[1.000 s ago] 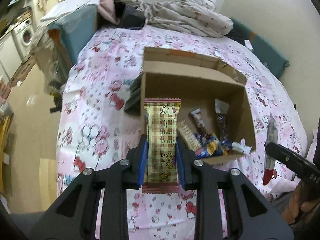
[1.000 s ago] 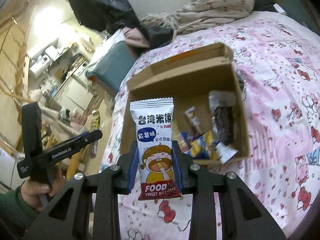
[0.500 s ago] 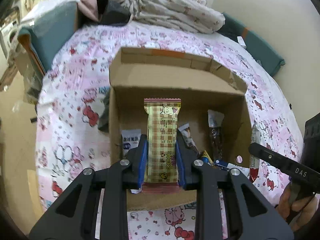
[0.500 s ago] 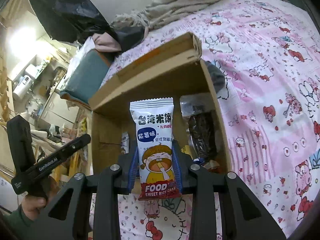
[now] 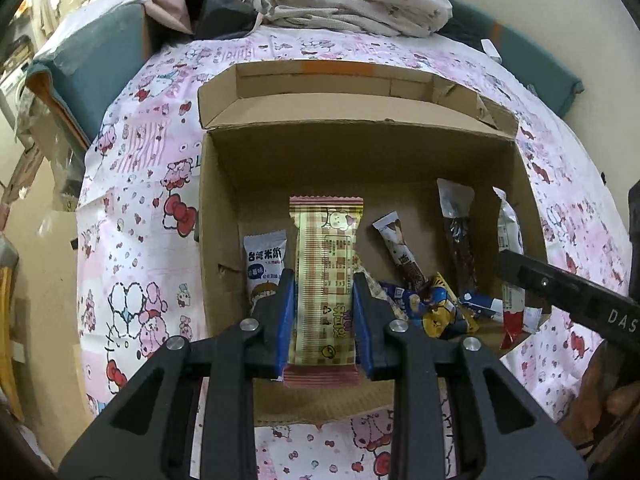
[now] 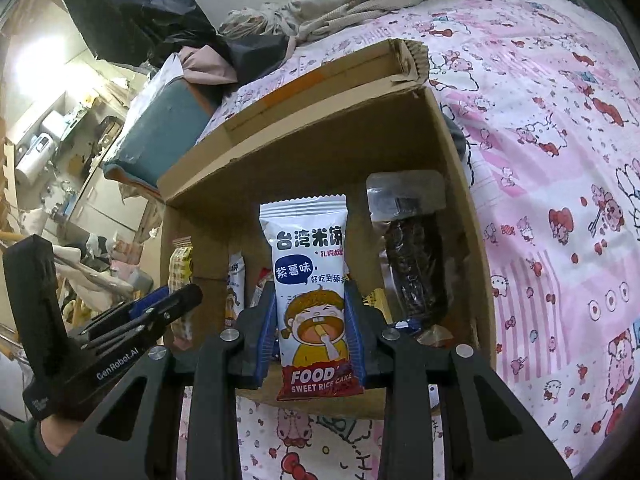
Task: Organize snacks
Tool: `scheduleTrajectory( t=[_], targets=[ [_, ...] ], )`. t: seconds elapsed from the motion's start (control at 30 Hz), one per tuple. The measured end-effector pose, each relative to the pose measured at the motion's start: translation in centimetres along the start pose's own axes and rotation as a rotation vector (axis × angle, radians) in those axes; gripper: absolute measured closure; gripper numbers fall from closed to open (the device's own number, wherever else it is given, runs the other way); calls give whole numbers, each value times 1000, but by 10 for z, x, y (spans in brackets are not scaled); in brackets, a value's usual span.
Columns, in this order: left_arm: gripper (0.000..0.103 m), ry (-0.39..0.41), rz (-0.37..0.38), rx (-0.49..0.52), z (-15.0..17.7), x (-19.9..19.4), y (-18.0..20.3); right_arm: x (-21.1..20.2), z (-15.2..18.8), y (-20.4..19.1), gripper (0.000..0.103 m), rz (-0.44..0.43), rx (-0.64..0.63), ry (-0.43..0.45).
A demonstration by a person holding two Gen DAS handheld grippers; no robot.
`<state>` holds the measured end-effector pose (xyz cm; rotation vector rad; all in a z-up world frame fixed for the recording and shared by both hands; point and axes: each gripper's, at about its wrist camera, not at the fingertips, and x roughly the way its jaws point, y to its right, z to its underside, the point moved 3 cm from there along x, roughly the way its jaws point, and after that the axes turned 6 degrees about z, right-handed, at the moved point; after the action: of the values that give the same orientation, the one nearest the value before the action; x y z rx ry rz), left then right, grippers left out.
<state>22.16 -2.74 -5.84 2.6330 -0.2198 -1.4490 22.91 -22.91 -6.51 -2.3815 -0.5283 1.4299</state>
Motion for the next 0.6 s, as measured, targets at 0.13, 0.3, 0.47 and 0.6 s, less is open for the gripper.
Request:
scheduleTrajectory(
  t=[0.13,0.3,0.47,0.6],
  targets=[
    [78,-25,25,0,2,3,1,0,-2,-2,67,-26,0,6],
    [44,4,20,9,4,-9,3,-5,-3,-3,37,-55,4,19],
    [16,103,0,12,3,-35,2,-24,-7,-9,9,-62,4,96],
    [16,169,-33,4,2,-59,-3,-47,-5,-19,4,-38,-34,157]
  ],
)
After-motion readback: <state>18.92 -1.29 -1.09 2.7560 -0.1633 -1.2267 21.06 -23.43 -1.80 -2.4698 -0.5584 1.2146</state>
